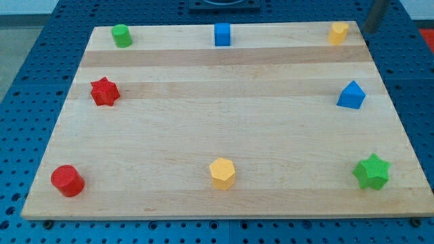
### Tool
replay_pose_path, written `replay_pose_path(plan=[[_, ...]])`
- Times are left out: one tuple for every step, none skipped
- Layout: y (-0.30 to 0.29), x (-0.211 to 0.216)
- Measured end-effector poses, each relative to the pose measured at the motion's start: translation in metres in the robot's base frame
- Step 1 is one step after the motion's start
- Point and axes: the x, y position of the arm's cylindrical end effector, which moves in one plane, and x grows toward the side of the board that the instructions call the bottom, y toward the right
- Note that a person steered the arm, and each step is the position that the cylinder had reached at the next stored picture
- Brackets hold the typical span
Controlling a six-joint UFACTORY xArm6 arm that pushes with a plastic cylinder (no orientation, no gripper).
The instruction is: Move the yellow heart to the center
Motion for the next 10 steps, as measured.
replay_pose_path(plan=[[-0.021, -0.006], [-0.036, -0.006], [-0.059, 0.000], [-0.076, 0.013], [-0.091, 0.027], [-0.091, 0.043], [-0.081, 0.055], [-0.077, 0.069], [-0.078, 0.087], [-0.095, 0.101]])
